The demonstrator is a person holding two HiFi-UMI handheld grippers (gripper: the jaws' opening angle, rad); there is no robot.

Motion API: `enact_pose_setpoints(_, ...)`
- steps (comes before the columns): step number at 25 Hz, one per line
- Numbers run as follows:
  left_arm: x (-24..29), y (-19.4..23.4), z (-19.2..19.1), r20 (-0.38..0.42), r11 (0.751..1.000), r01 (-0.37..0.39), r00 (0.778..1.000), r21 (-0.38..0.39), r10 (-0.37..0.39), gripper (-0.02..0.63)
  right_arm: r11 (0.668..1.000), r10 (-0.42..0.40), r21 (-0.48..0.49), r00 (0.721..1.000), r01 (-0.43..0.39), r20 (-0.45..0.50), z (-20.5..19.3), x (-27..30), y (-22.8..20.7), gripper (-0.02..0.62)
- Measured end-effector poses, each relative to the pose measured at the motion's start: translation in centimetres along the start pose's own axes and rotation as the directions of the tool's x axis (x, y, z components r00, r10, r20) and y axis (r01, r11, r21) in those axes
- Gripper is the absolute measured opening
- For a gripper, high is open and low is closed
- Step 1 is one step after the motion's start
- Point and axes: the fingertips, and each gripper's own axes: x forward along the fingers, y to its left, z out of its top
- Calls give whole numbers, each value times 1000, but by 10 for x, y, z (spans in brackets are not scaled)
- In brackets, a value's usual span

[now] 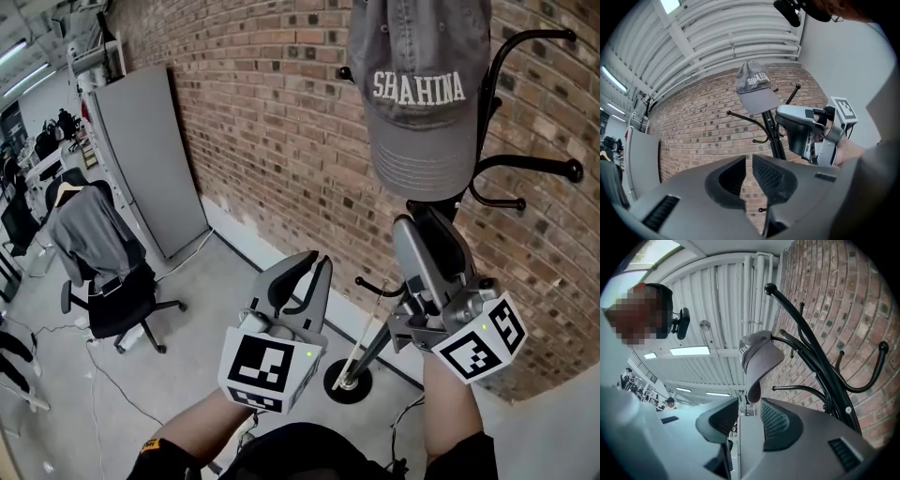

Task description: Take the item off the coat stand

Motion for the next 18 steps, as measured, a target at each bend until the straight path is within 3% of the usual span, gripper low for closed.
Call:
enact_pose_setpoints(5,-7,8,11,-6,999,-38,999,12,38,60,1000,23,-2,998,-23,52,20,13,-1,129)
enact_pose_setpoints(18,-9,-1,18,1,1000,-23,1000,6,23,60,994,89,38,969,-101,232,61,10,11,116)
